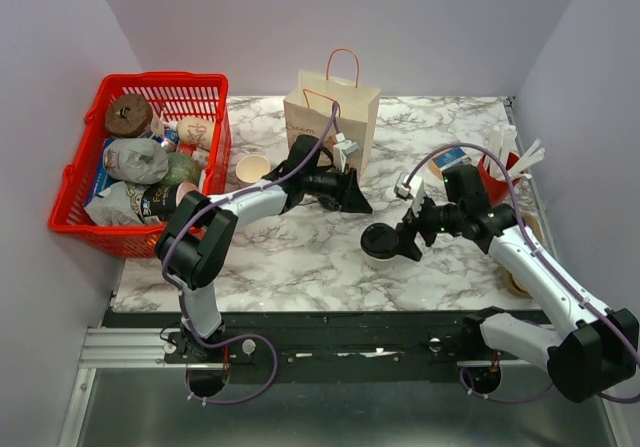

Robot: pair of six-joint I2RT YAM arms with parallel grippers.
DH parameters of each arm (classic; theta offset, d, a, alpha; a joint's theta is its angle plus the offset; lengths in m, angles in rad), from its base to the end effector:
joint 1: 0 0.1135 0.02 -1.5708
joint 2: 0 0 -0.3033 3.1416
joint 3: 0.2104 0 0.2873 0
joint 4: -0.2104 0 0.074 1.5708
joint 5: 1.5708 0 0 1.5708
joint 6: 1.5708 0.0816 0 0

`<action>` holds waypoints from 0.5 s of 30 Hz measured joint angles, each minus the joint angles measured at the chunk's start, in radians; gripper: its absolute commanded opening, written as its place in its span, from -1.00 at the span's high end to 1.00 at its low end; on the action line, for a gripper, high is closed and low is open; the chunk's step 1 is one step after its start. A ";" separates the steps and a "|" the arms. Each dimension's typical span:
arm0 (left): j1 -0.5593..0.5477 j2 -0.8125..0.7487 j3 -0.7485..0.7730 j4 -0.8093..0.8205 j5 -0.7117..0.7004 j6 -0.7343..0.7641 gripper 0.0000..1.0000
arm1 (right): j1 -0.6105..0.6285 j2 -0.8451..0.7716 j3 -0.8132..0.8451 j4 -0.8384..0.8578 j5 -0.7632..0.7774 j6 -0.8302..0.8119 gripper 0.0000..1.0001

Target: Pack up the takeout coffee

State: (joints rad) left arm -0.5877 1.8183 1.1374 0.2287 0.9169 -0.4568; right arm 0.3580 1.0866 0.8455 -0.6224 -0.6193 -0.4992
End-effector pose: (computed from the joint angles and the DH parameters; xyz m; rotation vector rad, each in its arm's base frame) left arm 0.3482 -0.3098 0.2233 0.7834 2.0496 -1.5513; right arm 0.2243 0.1345 0.2664 -1.2110 1.9922 0.6786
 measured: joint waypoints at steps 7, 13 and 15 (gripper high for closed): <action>0.008 0.000 0.023 -0.113 -0.065 0.084 0.07 | 0.000 -0.023 -0.100 -0.016 -0.001 -0.163 -1.00; 0.007 0.000 0.028 -0.160 -0.074 0.125 0.06 | 0.000 -0.006 -0.132 -0.016 0.003 -0.242 -1.00; 0.004 0.000 0.028 -0.164 -0.074 0.132 0.06 | 0.000 0.011 -0.132 -0.002 0.003 -0.243 -1.00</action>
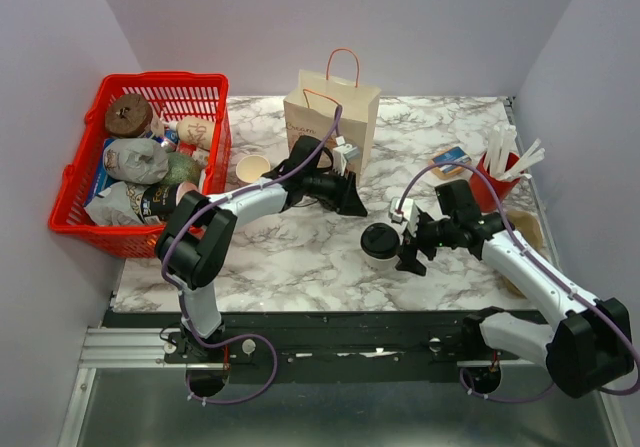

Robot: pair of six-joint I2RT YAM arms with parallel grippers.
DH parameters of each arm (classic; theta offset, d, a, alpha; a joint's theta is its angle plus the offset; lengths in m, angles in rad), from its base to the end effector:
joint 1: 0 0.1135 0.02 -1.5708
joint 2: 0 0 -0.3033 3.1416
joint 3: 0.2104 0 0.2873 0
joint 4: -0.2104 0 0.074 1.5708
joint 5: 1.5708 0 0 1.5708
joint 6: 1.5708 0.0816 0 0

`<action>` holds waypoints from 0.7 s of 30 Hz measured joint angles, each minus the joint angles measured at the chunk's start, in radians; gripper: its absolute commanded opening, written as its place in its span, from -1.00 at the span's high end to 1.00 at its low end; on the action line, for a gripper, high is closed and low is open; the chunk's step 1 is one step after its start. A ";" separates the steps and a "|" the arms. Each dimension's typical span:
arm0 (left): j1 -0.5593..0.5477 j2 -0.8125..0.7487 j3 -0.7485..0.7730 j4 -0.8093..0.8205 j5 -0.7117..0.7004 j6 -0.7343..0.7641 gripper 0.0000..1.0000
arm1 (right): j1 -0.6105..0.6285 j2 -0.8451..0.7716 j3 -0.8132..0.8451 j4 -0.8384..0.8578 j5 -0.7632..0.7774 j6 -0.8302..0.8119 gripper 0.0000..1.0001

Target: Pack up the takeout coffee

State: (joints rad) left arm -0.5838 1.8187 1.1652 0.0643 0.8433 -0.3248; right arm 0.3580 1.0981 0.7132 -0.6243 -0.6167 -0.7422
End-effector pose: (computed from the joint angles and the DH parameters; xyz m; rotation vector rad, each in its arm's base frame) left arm 0.3507 -0.3047 0.2131 0.8130 2.1290 -1.4130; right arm 0.2080 0.1282 0.2147 -1.4500 1.9406 0.6214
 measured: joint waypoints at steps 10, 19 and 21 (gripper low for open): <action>-0.032 0.000 0.000 -0.007 0.001 0.010 0.07 | 0.000 0.087 0.000 0.077 0.000 0.029 -1.00; -0.039 0.000 0.000 -0.008 0.001 0.011 0.06 | 0.000 0.095 0.000 0.124 0.000 0.074 -1.00; -0.042 0.000 0.000 -0.008 0.002 0.011 0.07 | 0.000 0.095 0.000 0.130 0.000 0.081 -1.00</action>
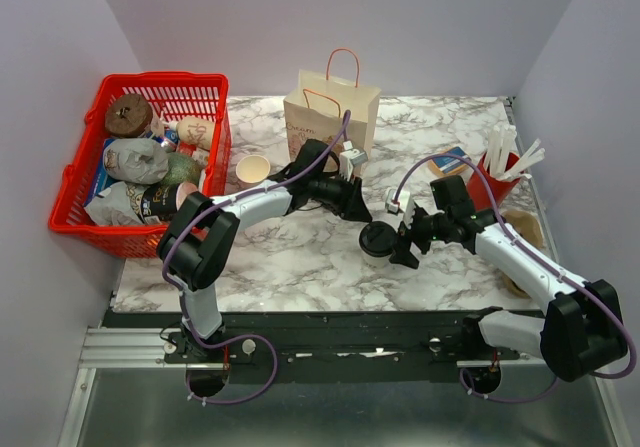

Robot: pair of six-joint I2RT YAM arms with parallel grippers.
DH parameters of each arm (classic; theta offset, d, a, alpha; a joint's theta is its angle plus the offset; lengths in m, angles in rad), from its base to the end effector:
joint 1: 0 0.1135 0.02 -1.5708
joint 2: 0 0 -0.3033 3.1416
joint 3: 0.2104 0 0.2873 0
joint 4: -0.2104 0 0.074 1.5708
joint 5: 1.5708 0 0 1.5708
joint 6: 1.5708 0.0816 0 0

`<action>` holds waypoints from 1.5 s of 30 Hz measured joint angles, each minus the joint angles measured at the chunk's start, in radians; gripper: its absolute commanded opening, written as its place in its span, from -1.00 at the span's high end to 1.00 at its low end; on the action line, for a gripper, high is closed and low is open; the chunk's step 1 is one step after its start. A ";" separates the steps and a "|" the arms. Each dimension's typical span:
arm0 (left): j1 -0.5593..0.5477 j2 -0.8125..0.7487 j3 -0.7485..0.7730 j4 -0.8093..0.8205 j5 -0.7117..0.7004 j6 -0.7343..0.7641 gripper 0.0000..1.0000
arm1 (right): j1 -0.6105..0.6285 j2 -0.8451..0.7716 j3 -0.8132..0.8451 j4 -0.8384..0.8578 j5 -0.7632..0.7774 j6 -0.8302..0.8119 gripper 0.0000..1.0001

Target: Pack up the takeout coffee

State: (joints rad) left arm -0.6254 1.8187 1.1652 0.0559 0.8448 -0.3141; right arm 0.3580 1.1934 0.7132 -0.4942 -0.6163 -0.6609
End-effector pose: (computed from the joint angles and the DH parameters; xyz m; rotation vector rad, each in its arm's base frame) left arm 0.3372 -0.3187 0.2122 0.8712 2.1248 -1.4304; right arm 0.2308 0.1367 0.2026 -1.3717 1.9753 0.6421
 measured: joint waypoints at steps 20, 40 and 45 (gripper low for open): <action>-0.012 0.000 0.002 -0.021 -0.025 -0.008 0.06 | 0.000 -0.024 -0.002 -0.032 0.027 0.001 -1.00; 0.106 -0.006 0.005 0.091 0.034 -0.124 -0.37 | -0.117 0.024 0.302 -0.297 -0.178 0.119 -1.00; 0.122 -0.023 -0.071 0.217 0.100 -0.215 -0.37 | -0.124 0.162 0.345 -0.277 -0.247 0.245 -1.00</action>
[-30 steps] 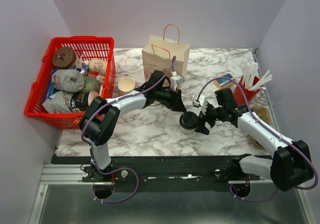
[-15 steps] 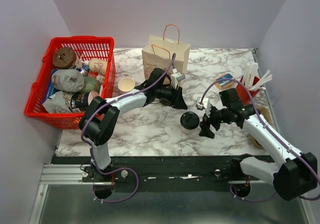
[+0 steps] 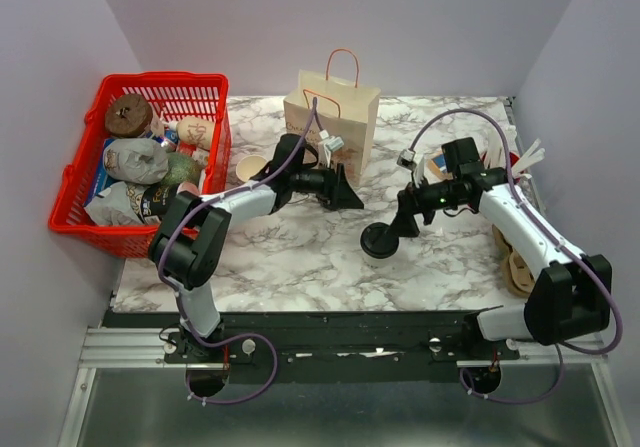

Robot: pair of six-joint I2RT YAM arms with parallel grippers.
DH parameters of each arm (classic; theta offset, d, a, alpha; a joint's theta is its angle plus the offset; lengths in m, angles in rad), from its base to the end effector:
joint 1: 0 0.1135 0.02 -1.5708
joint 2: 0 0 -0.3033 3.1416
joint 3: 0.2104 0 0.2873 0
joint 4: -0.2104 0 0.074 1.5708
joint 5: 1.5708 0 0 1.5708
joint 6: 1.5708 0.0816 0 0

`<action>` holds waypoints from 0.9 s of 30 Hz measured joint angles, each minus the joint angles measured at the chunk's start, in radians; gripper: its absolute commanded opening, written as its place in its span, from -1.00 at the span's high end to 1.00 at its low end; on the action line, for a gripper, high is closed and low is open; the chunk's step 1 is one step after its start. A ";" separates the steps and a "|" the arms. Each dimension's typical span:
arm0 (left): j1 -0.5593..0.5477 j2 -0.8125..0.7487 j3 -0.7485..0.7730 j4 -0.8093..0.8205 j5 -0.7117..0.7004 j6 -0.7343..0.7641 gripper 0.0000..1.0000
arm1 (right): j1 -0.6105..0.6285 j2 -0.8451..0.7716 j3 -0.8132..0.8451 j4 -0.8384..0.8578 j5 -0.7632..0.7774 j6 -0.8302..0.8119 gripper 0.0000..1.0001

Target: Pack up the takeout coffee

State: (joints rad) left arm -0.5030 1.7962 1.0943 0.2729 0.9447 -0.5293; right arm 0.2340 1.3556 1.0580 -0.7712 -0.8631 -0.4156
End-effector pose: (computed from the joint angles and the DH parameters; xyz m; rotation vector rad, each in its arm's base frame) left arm 0.3640 -0.2758 0.2229 0.6494 2.0706 -1.5698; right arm 0.2800 0.1305 0.2734 -1.0265 2.1673 1.0368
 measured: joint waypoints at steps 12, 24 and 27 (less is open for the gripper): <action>-0.087 -0.003 -0.061 0.063 0.034 -0.048 -0.36 | 0.000 0.117 0.042 -0.008 -0.002 0.057 -1.00; -0.111 0.001 -0.060 0.069 0.036 -0.045 -0.35 | 0.000 0.120 -0.030 -0.032 0.040 0.029 -0.98; -0.116 0.006 -0.060 0.068 0.036 -0.042 -0.34 | 0.000 0.120 -0.038 -0.040 0.043 0.022 -0.98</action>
State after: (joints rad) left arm -0.6193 1.8027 1.0340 0.3412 0.9810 -0.5716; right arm 0.2340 1.4754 1.0199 -0.8108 -0.8196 -0.3935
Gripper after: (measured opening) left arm 0.675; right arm 0.994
